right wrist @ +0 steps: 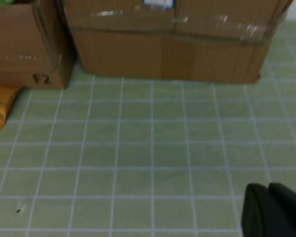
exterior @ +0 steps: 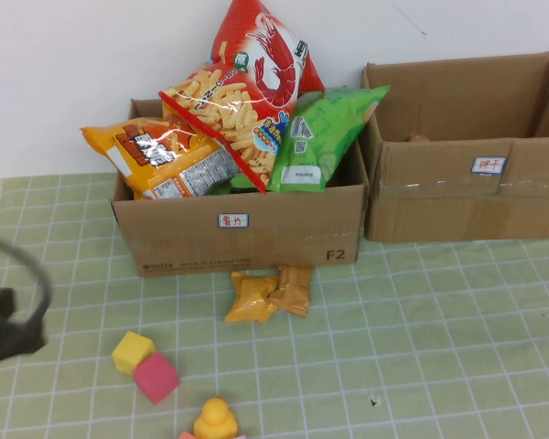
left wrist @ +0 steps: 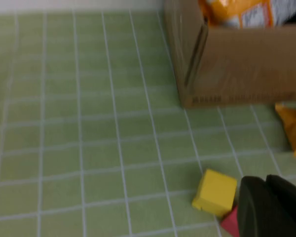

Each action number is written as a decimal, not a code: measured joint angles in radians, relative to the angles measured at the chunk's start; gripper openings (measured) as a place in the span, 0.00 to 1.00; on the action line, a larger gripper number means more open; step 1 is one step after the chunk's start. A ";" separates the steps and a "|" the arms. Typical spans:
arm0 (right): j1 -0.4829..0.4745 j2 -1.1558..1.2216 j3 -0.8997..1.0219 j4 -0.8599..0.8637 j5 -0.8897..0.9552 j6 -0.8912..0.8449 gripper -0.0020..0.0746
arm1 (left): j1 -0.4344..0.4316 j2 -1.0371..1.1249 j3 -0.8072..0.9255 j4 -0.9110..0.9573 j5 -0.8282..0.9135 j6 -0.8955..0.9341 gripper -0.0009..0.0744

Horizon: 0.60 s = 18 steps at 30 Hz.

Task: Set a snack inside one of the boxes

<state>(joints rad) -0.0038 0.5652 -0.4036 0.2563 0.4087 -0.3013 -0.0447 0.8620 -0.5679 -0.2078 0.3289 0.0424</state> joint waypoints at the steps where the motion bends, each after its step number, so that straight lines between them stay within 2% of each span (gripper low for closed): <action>1: 0.000 0.024 0.004 0.022 -0.005 -0.005 0.02 | 0.000 0.042 -0.018 -0.019 0.012 0.012 0.01; 8: 0.000 0.154 0.005 0.195 -0.016 -0.163 0.02 | -0.027 0.388 -0.241 -0.076 0.113 0.112 0.01; 13: 0.000 0.184 0.006 0.385 -0.030 -0.338 0.02 | -0.178 0.583 -0.382 -0.067 0.071 0.149 0.01; 18: 0.000 0.184 0.006 0.434 -0.045 -0.398 0.02 | -0.344 0.769 -0.518 -0.020 0.063 0.130 0.01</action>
<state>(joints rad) -0.0038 0.7489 -0.3975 0.6905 0.3636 -0.6993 -0.3884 1.6305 -1.0856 -0.2274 0.3921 0.1721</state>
